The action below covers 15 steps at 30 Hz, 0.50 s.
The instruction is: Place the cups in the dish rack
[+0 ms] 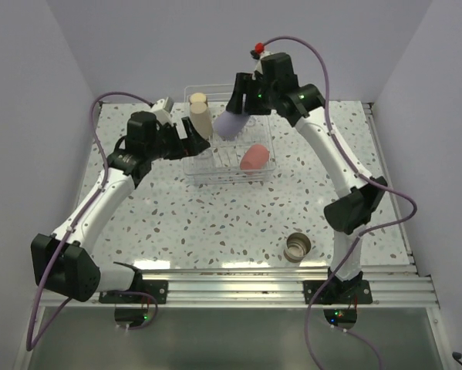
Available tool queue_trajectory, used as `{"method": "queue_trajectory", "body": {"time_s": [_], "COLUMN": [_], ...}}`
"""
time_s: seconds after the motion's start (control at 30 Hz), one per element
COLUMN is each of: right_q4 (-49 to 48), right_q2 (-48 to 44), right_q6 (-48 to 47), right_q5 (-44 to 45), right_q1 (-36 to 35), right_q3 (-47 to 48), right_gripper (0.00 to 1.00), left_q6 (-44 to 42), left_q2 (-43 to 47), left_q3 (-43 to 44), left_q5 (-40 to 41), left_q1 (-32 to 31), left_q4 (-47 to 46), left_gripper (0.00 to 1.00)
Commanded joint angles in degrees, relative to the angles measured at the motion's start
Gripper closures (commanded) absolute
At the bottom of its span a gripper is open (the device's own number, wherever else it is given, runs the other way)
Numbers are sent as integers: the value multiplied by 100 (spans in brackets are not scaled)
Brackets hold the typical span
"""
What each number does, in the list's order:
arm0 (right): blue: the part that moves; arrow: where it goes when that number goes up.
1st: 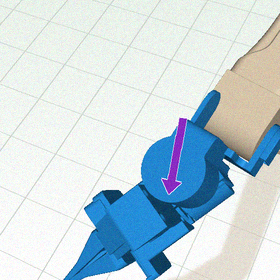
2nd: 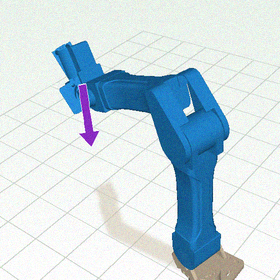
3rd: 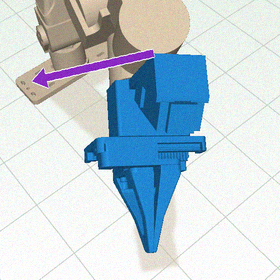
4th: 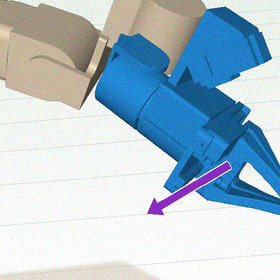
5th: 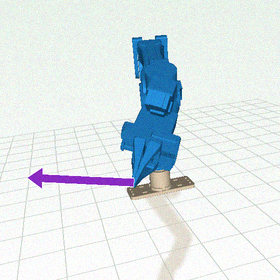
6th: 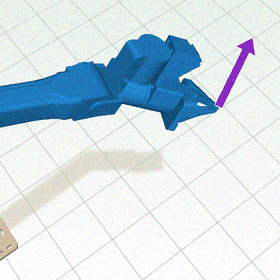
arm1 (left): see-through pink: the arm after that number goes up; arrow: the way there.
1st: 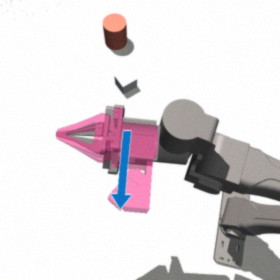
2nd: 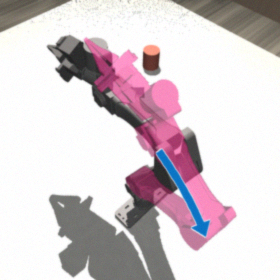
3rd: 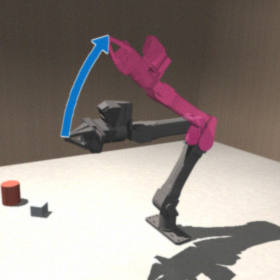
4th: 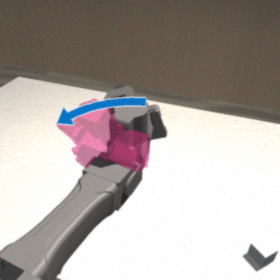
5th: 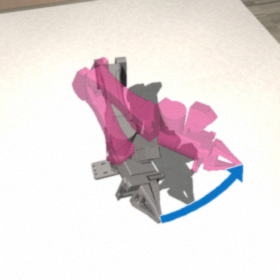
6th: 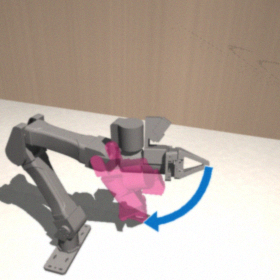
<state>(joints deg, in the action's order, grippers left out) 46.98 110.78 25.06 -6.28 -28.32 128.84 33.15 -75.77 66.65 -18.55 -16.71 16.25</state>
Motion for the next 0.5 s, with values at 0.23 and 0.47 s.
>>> {"method": "queue_trajectory", "body": {"time_s": [0.23,0.47], "right_q4": [865,699], "right_q2": [1340,1631], "right_q6": [-862,-1012], "right_q5": [1305,1498], "right_q1": [-332,-508], "right_q3": [1354,1144], "right_gripper": [100,100], "left_q6": [-669,-783], "left_q2": [282,238], "left_q3": [23,102], "left_q5": [237,176], "left_q1": [19,19], "left_q4": [651,730], "left_gripper": [0,0]}}
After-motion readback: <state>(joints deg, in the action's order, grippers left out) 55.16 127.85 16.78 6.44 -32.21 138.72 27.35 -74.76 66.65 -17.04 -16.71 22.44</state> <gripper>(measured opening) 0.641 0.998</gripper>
